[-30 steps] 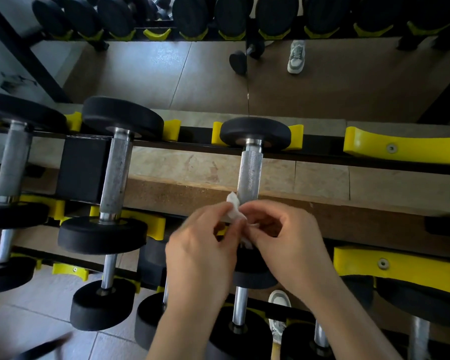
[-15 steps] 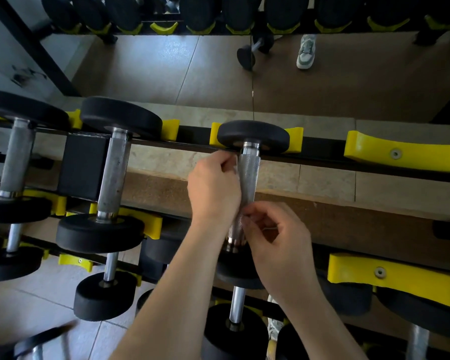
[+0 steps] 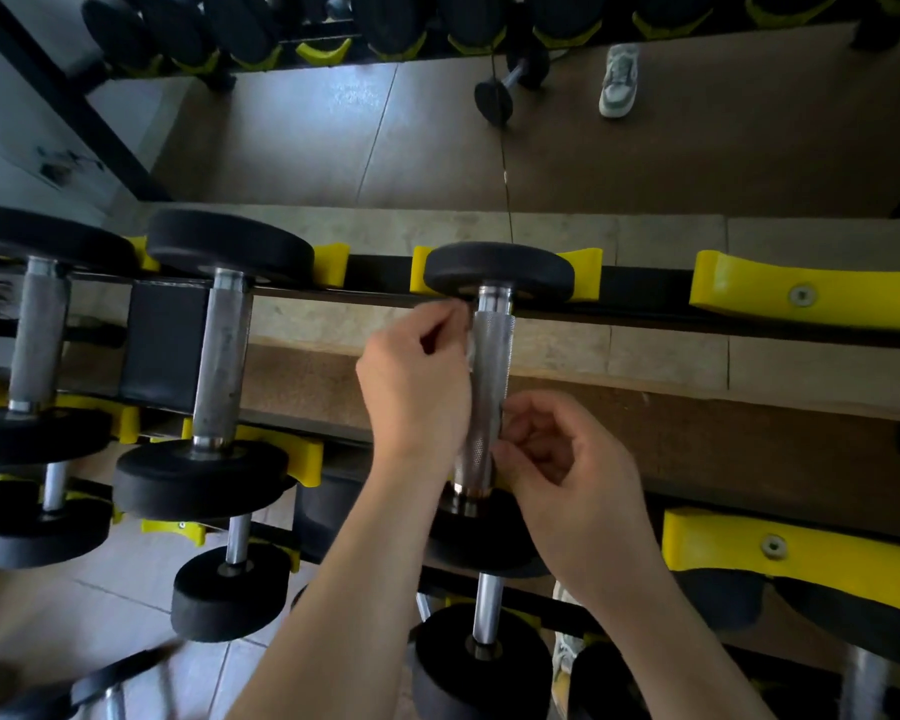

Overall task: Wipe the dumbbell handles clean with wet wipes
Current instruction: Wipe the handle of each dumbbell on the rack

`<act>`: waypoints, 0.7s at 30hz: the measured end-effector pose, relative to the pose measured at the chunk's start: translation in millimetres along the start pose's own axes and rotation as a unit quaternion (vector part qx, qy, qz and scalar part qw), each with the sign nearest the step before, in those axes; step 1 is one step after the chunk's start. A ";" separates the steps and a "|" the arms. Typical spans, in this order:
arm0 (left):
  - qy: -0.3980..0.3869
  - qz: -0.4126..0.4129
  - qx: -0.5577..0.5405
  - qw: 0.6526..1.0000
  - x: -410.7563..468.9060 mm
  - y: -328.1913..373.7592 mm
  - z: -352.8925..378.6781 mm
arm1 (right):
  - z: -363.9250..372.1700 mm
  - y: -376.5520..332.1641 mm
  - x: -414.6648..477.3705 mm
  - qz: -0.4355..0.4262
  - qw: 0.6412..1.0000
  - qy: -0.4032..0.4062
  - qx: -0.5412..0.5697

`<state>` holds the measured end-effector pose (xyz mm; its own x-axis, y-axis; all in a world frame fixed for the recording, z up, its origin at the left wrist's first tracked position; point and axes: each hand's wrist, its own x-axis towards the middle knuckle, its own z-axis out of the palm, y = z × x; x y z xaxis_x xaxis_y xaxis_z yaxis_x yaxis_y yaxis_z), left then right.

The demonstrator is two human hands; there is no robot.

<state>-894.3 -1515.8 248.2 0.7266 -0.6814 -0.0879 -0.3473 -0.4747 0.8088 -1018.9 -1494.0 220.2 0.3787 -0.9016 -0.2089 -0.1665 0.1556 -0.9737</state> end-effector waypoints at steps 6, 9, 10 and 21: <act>0.009 0.227 0.037 0.973 -7.0 -2.8 5.3 | -7.4 -4.2 10.0 0.038 0.996 -0.023 0.080; -0.078 0.408 0.195 0.888 -12.1 -18.4 -4.7 | -11.0 -1.8 4.1 0.055 0.995 -0.031 0.076; -0.096 0.448 0.236 0.857 -9.6 -19.6 -10.5 | -12.8 -0.9 0.0 0.058 0.996 -0.027 0.068; -0.294 0.379 0.331 0.813 -22.1 -8.3 -37.2 | -24.4 2.2 -15.8 0.034 0.999 0.009 0.039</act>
<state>-885.4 -1476.1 265.0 -0.1852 -0.9740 -0.1305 -0.9471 0.1416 0.2879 -1047.5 -1489.2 223.6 0.3515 -0.8952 -0.2739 -0.1187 0.2475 -0.9616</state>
